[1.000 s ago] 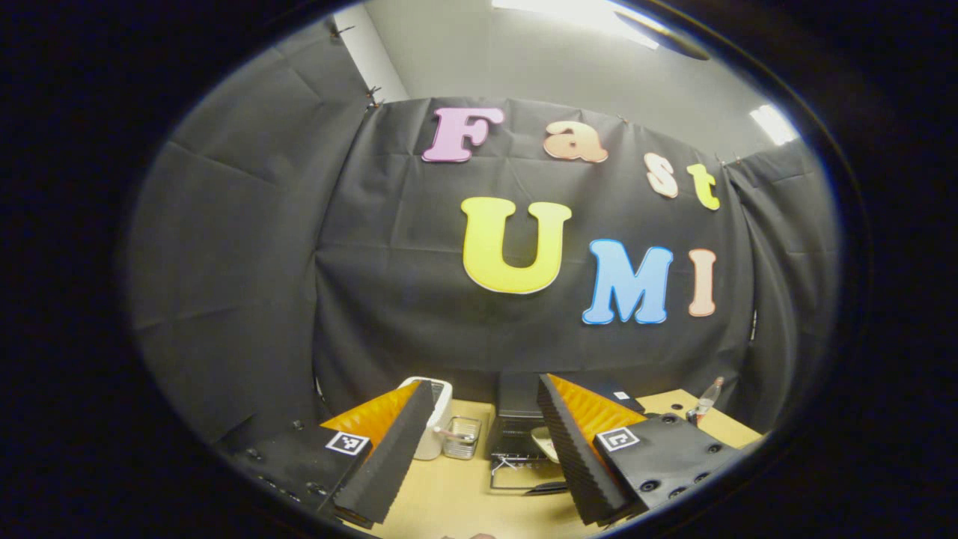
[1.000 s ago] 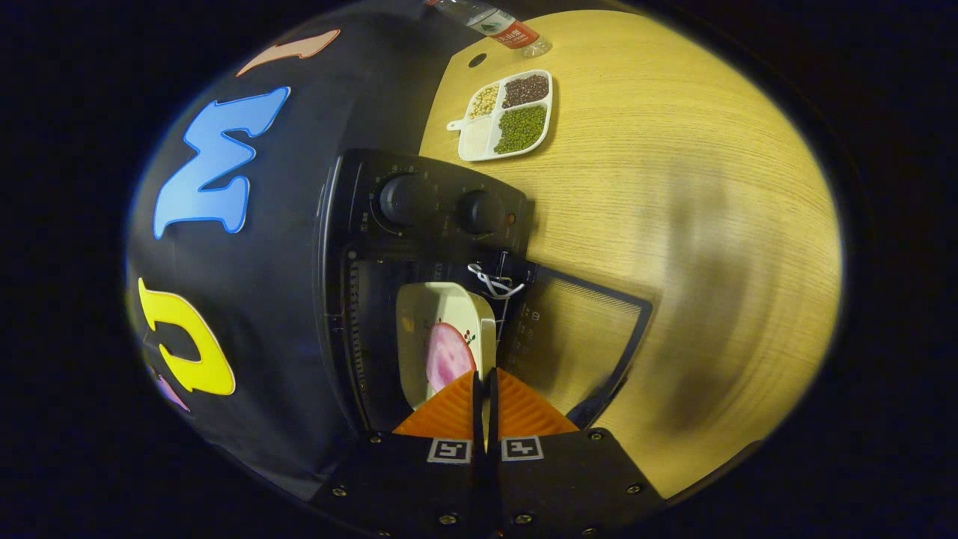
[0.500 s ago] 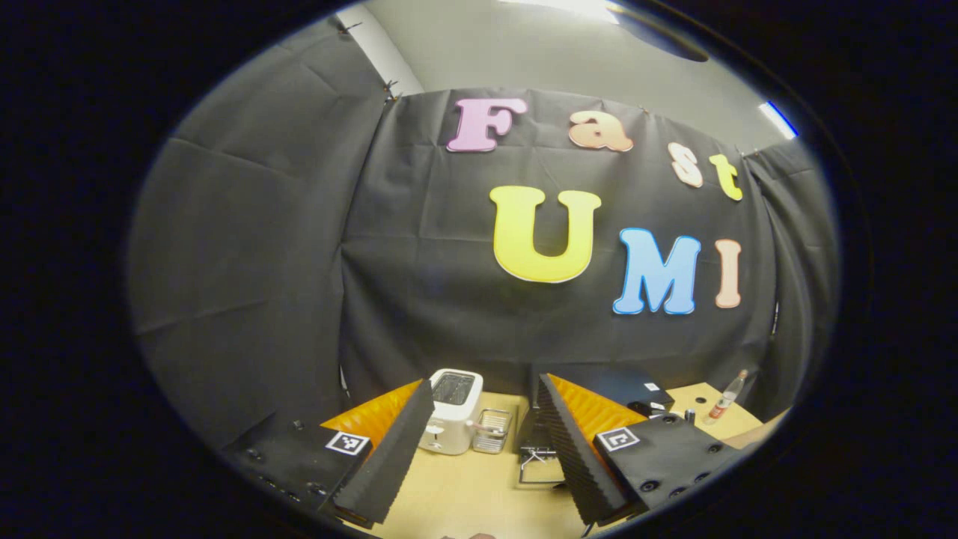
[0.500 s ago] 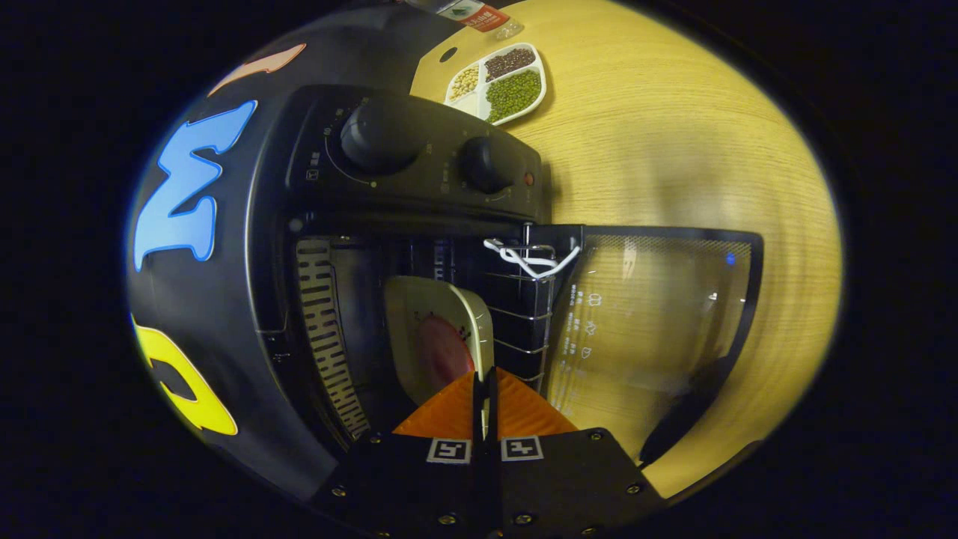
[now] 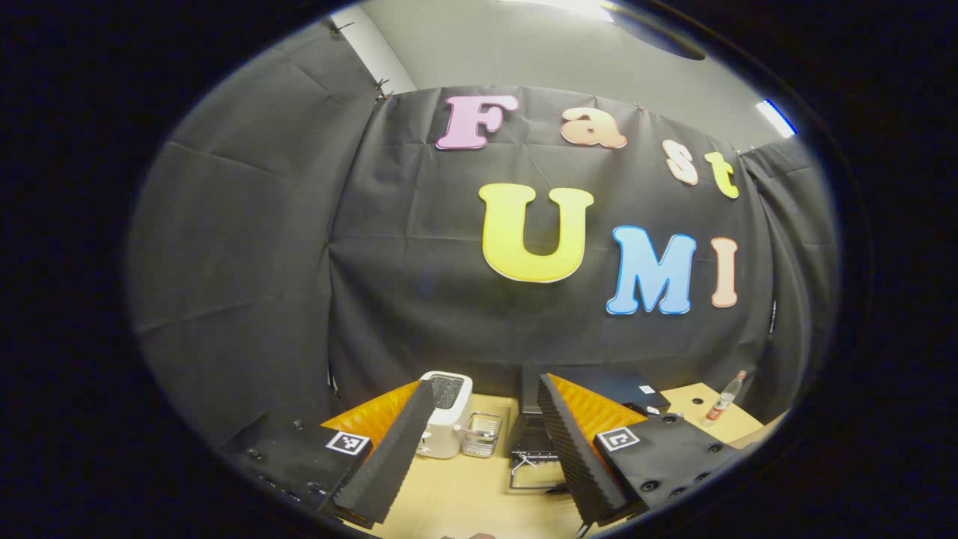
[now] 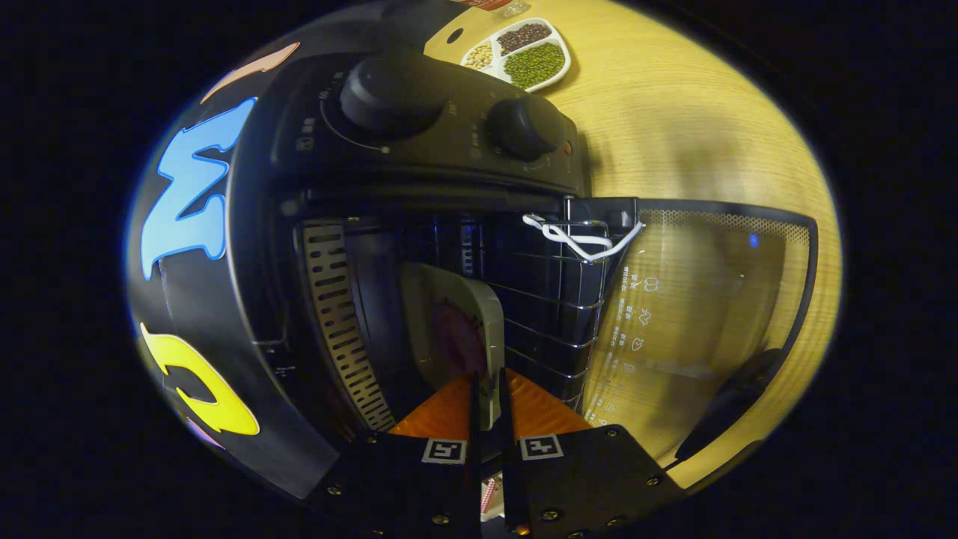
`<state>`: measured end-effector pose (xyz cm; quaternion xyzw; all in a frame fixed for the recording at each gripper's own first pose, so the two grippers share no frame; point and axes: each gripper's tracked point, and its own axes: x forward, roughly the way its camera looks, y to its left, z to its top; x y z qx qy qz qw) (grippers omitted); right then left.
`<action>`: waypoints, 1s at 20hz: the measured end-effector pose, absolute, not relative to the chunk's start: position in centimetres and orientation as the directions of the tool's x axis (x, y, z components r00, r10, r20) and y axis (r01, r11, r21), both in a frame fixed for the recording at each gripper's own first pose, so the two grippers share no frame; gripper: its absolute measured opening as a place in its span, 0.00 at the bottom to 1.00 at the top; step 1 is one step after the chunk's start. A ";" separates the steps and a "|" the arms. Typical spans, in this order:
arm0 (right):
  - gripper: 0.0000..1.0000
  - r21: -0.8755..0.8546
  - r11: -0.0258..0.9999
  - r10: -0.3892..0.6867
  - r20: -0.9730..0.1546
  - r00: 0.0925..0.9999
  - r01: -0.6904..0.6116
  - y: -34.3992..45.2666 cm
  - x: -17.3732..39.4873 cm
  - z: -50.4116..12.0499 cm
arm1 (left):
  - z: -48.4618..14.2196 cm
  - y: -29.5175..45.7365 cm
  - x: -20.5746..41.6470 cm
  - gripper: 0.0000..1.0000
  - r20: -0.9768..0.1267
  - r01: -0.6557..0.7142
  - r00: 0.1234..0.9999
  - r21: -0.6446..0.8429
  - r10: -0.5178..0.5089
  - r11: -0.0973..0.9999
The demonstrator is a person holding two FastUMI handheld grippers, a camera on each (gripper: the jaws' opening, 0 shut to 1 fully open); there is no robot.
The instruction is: Open the electric oven with the left hand, put the food in, and close the electric oven.
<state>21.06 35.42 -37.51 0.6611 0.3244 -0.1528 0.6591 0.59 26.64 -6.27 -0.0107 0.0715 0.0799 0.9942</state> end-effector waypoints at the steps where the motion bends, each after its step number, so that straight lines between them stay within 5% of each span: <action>1: 0.12 0.775 0.108 0.237 -0.629 0.741 0.623 35.1 20.6 -37.1 | -6.3 26.2 0.8 0.99 -0.146 -0.153 0.978 -0.012 0.150 0.988; 6: 0.18 0.736 0.355 0.307 -0.674 0.672 0.576 33.4 16.5 -35.5 | -7.0 23.1 2.0 0.99 -0.148 -0.102 0.984 -0.021 0.098 0.995; 10: 0.18 0.693 0.626 0.294 -0.635 0.714 0.358 29.4 14.0 -30.8 | -8.0 20.0 3.2 0.98 -0.156 -0.051 0.987 -0.033 0.045 0.998; 15: 0.18 0.525 0.849 0.251 -0.496 0.831 0.056 23.2 11.5 -21.4 | -7.9 14.9 4.4 0.91 -0.147 0.037 0.988 -0.036 -0.042 0.999; 20: 0.18 0.200 0.971 0.179 -0.242 0.954 -0.131 16.6 7.9 -10.8 | -6.8 9.9 4.7 0.94 -0.117 0.101 0.988 -0.027 -0.103 0.995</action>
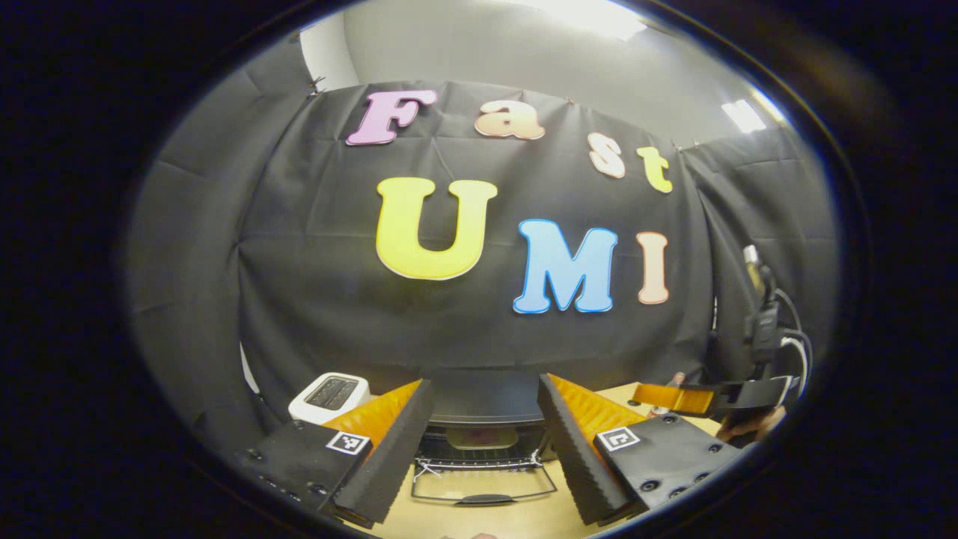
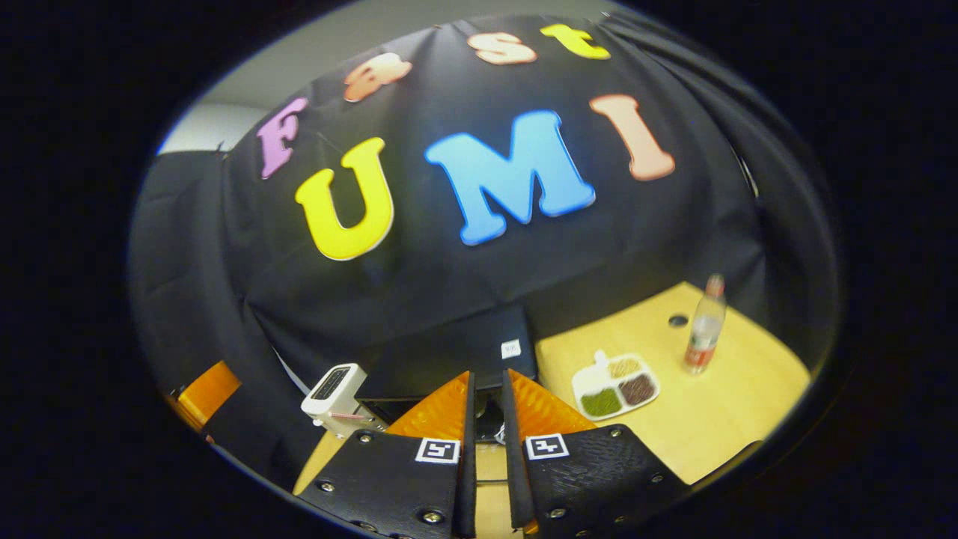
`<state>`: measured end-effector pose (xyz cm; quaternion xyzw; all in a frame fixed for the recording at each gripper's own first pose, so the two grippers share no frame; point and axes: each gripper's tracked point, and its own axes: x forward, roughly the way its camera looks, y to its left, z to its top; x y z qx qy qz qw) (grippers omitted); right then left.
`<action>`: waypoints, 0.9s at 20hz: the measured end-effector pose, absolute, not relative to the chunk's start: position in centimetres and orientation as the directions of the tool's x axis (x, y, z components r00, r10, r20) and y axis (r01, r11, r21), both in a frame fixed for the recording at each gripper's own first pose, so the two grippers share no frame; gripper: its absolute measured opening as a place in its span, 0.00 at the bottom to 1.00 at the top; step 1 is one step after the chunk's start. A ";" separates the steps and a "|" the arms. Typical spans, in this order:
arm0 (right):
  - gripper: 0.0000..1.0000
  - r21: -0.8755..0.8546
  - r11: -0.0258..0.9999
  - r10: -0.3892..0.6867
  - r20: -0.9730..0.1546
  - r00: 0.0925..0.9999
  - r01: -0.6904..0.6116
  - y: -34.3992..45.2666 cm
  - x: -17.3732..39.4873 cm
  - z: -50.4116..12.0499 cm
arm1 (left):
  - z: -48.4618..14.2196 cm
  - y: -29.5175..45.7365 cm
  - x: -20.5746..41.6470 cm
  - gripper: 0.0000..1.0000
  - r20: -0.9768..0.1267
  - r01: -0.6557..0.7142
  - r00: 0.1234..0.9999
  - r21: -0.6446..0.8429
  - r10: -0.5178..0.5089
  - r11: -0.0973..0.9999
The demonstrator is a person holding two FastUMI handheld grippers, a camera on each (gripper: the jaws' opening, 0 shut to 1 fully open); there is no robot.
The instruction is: Open the electric oven with the left hand, put the food in, and close the electric oven.
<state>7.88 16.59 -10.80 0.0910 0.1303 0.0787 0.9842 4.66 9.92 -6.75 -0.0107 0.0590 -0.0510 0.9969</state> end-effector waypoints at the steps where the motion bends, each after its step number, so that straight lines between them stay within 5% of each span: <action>1: 0.18 0.156 0.977 0.171 -0.188 0.967 -0.142 15.7 7.0 -8.6 | -6.3 9.1 4.6 0.94 -0.110 0.108 0.988 -0.023 -0.109 0.994; 3: 0.21 0.111 0.983 0.161 -0.111 0.981 -0.149 14.3 4.9 -5.3 | -6.0 7.9 4.4 0.98 -0.102 0.115 0.988 -0.012 -0.115 0.993; 4: 0.34 0.097 0.984 0.160 -0.090 0.983 -0.151 13.8 4.2 -4.4 | -6.0 7.4 4.3 0.98 -0.100 0.114 0.988 -0.007 -0.114 0.993; 7: 0.96 0.049 0.989 0.139 -0.033 0.990 -0.138 11.5 3.0 -2.2 | -7.1 6.2 4.3 0.95 -0.133 0.111 0.985 -0.011 -0.112 0.994; 18: 0.97 0.040 0.992 0.120 -0.066 0.991 -0.117 7.2 3.7 -4.2 | -20.9 4.6 5.2 0.95 -0.541 0.160 0.833 0.039 -0.114 0.986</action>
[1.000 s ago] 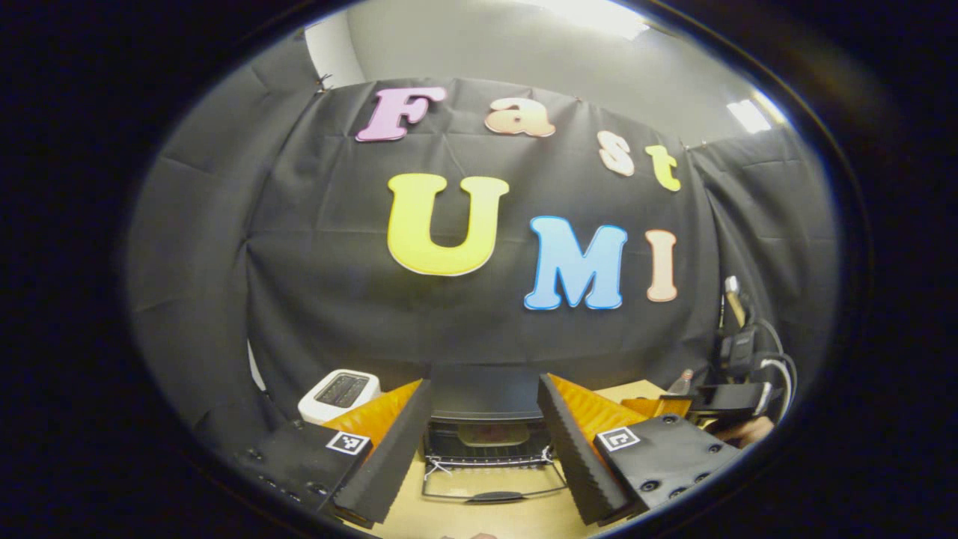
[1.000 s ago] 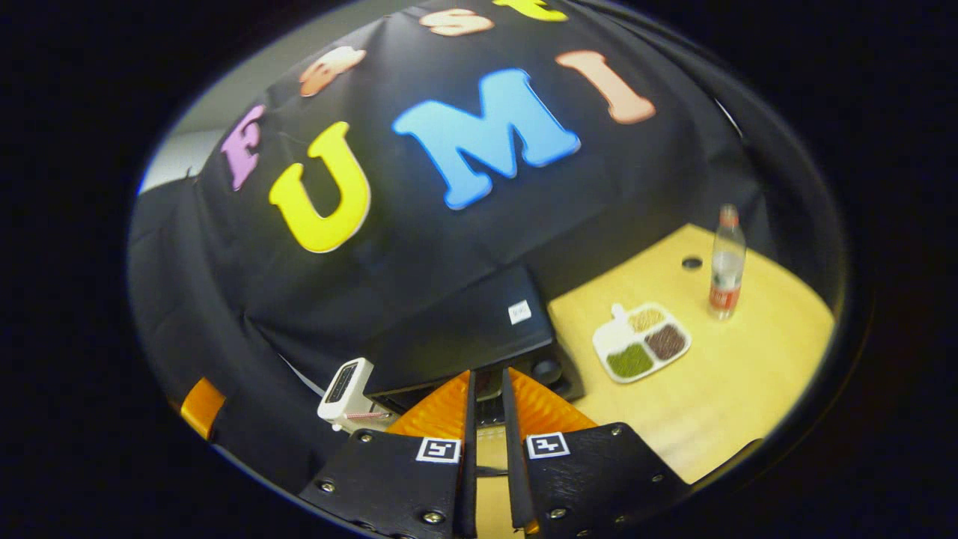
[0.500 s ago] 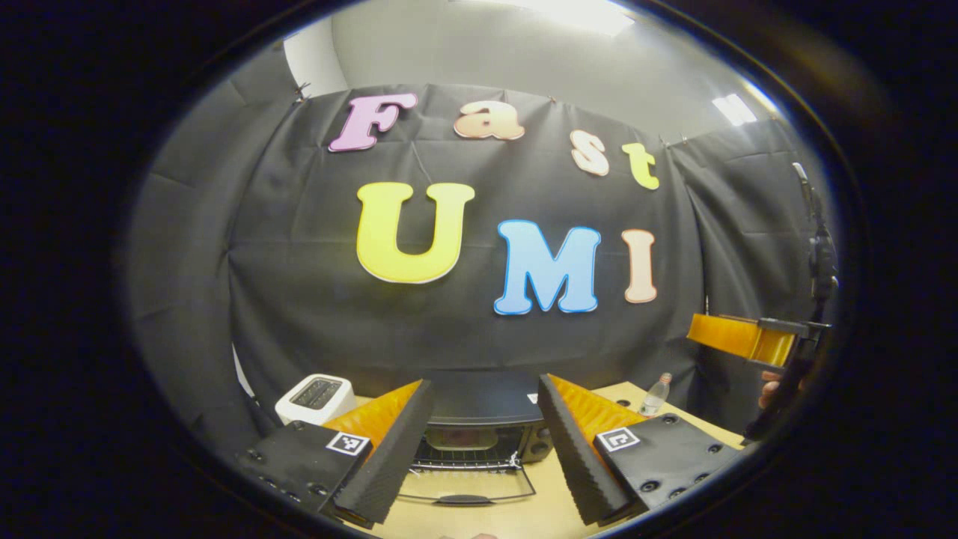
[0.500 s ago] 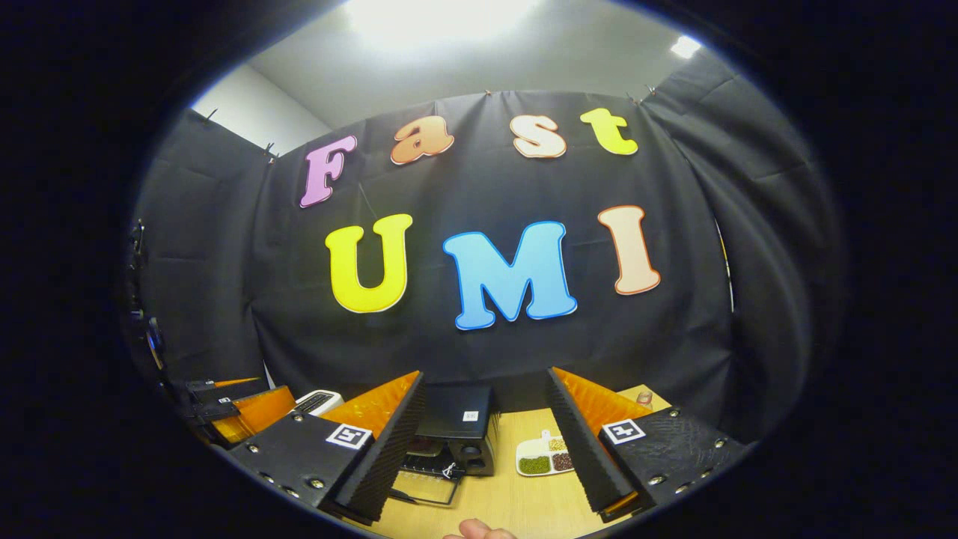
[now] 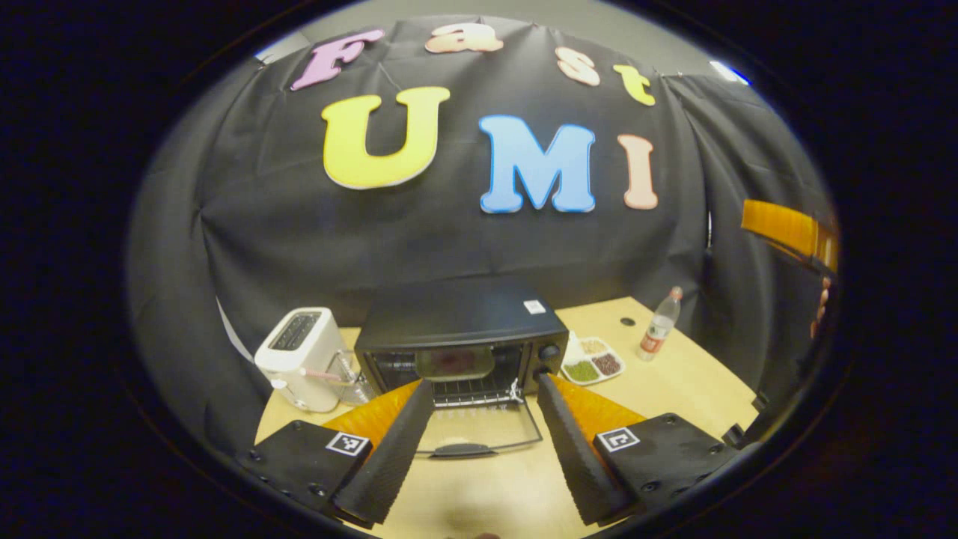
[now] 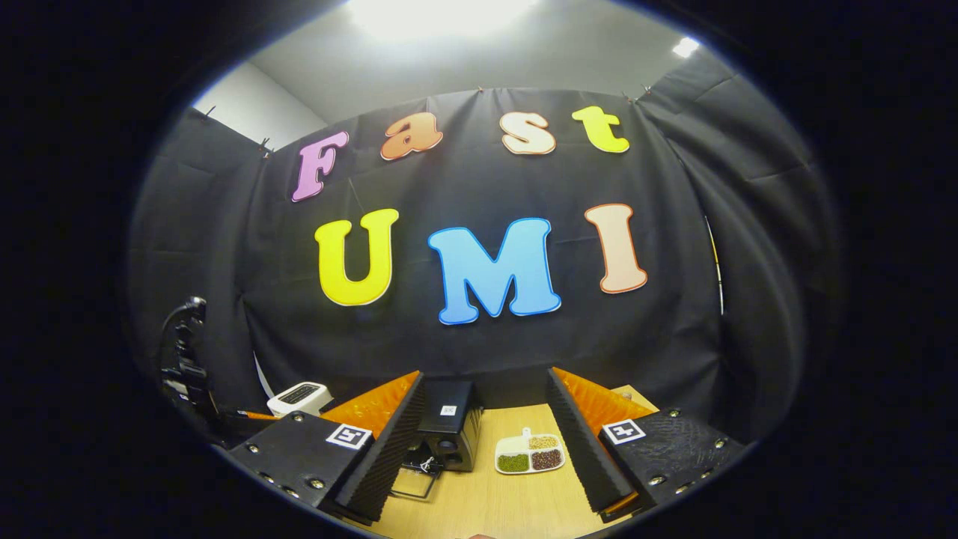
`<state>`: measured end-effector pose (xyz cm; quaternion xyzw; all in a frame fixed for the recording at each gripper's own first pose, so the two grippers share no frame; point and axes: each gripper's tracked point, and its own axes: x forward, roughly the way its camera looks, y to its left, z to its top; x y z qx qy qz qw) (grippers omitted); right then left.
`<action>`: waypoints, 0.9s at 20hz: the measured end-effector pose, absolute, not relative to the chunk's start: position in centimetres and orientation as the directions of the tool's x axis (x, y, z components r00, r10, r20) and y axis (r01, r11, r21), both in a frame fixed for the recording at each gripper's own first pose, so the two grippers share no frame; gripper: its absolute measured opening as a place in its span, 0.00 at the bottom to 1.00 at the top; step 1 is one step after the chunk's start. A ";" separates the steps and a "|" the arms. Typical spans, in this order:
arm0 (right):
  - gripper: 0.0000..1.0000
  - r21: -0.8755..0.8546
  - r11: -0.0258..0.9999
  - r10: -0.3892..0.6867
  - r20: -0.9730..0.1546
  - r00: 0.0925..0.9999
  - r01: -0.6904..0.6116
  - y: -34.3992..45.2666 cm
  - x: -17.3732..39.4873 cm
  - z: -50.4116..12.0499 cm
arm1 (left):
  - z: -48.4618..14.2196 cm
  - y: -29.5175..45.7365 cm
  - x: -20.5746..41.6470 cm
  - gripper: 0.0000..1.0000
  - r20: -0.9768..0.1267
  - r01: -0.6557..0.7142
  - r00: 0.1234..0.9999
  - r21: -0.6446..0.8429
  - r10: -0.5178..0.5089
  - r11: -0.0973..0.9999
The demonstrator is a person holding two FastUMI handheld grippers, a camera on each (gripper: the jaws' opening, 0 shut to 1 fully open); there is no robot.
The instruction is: Open the electric oven with the left hand, put the food in, and close the electric oven.
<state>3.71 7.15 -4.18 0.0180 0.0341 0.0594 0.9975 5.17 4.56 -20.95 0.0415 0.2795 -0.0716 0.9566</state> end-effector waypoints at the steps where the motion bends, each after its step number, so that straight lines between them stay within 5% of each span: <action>1: 0.97 0.042 0.993 0.117 -0.072 0.991 -0.114 6.8 3.7 -4.4 | -22.5 4.7 5.1 0.99 -0.583 0.158 0.806 0.040 -0.105 0.987; 6: 0.96 0.053 0.995 0.088 -0.113 0.990 -0.082 4.9 4.2 -5.8 | -28.5 5.3 4.7 0.92 -0.712 0.136 0.698 0.025 -0.078 0.990; 8: 0.96 0.052 0.996 0.072 -0.123 0.990 -0.066 4.1 4.5 -6.2 | -30.7 5.6 4.8 0.98 -0.750 0.132 0.658 0.025 -0.068 0.991; 9: 0.97 0.052 0.997 0.067 -0.131 0.989 -0.060 3.6 4.5 -6.4 | -31.8 5.8 4.7 0.92 -0.771 0.131 0.633 0.026 -0.064 0.991; 12: 0.96 0.058 0.998 0.048 -0.154 0.987 -0.040 2.7 4.8 -7.2 | -34.5 6.3 4.4 0.99 -0.826 0.125 0.562 0.032 -0.044 0.992; 18: 0.97 0.064 0.998 0.018 -0.195 0.981 -0.006 1.4 5.5 -8.9 | -40.6 7.5 3.3 0.95 -0.919 0.112 0.392 0.014 -0.032 0.994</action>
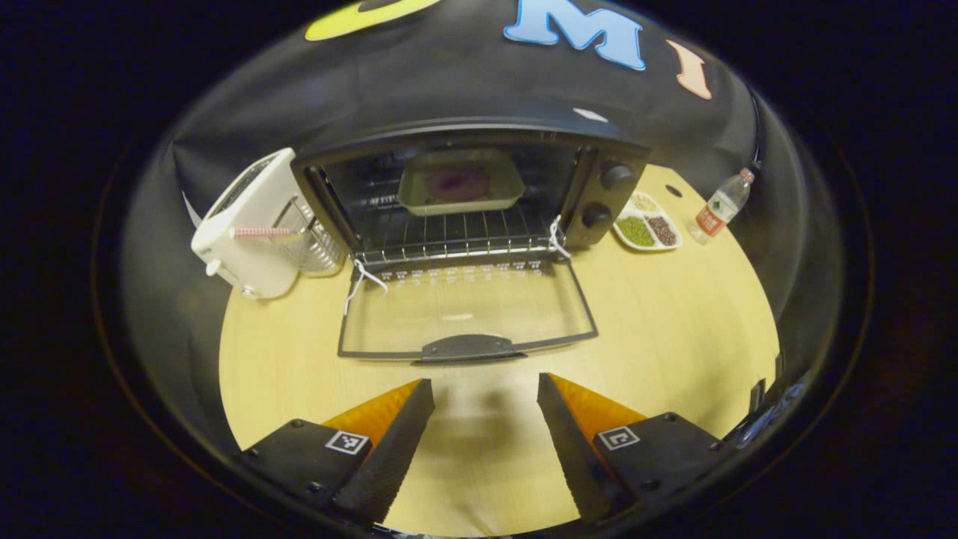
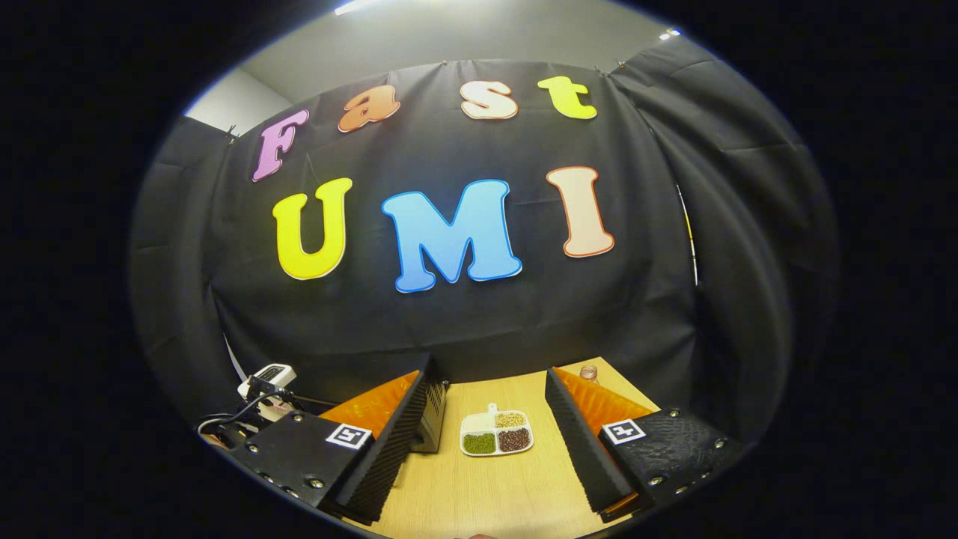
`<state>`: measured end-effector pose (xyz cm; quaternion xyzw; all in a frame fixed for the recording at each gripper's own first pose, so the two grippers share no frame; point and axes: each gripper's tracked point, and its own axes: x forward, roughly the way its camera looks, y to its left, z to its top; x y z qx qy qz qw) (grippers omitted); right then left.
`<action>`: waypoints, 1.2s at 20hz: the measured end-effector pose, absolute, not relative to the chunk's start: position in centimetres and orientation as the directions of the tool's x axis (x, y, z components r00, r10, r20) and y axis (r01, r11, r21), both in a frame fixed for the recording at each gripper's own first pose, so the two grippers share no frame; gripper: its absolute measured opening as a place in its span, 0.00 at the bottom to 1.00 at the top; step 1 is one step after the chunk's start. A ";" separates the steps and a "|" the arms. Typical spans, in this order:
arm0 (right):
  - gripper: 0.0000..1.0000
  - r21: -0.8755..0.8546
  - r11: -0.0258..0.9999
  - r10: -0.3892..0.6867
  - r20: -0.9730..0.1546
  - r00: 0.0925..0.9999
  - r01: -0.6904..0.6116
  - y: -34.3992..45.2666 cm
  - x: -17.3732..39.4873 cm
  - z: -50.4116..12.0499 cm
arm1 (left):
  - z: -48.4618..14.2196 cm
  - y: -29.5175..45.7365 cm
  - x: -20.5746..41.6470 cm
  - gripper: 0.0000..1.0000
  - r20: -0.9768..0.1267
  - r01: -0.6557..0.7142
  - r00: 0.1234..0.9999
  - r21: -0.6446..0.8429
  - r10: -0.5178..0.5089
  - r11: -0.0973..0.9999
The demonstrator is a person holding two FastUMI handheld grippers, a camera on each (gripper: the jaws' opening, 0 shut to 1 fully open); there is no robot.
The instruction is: Open the electric oven with the left hand, put the food in, and close the electric oven.
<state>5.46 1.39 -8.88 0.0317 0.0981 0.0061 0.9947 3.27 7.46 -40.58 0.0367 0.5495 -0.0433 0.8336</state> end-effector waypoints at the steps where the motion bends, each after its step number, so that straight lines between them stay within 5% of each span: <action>1: 0.97 0.063 0.998 0.012 -0.200 0.980 0.001 1.2 5.6 -9.1 | -41.5 7.7 3.3 0.95 -0.929 0.118 0.369 0.016 -0.029 0.993; 15: 0.97 0.052 0.997 -0.035 -0.260 0.965 0.051 -0.2 5.8 -10.6 | -48.4 9.3 4.7 0.95 -0.975 0.078 0.222 -0.003 -0.021 0.997; 24: 0.96 0.045 0.999 -0.006 -0.248 0.969 0.018 1.3 6.0 -9.8 | -46.1 9.1 4.5 0.95 -0.960 0.082 0.279 0.000 -0.023 0.997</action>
